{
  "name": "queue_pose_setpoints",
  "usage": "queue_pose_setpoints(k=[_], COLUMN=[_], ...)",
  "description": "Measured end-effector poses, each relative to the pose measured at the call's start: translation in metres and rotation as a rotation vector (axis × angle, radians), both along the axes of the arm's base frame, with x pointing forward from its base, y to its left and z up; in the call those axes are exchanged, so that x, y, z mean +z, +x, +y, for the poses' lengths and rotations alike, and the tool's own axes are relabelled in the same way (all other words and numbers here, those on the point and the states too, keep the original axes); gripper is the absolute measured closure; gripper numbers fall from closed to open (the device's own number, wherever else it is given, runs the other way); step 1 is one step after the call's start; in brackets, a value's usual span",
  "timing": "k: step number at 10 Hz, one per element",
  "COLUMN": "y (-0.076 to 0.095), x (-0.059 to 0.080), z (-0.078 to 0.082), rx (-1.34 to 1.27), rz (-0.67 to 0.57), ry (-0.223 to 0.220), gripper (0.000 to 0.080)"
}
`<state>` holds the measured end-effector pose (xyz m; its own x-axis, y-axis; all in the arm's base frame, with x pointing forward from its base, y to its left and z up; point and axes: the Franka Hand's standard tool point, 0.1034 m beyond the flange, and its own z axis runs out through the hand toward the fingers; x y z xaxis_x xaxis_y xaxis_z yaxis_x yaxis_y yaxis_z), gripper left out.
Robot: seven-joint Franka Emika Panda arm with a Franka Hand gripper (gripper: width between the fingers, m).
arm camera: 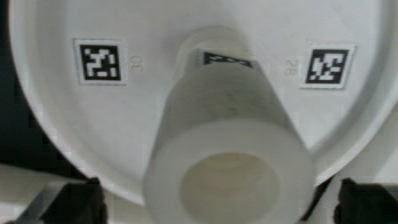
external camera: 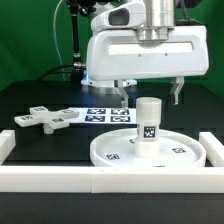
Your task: Assemble round table
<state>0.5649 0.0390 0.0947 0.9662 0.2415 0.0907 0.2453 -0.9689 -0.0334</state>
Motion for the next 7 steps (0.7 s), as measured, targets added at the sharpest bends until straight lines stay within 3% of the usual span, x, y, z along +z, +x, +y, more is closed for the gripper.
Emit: queue_pose_setpoints(k=[3, 7], y=[-0.001, 0.007], x=[-0.001, -0.007], z=[0.004, -0.008], rx=[0.028, 0.075], rz=[0.134, 0.082], ry=[0.006, 0.001], gripper=[0.0150, 0.0150])
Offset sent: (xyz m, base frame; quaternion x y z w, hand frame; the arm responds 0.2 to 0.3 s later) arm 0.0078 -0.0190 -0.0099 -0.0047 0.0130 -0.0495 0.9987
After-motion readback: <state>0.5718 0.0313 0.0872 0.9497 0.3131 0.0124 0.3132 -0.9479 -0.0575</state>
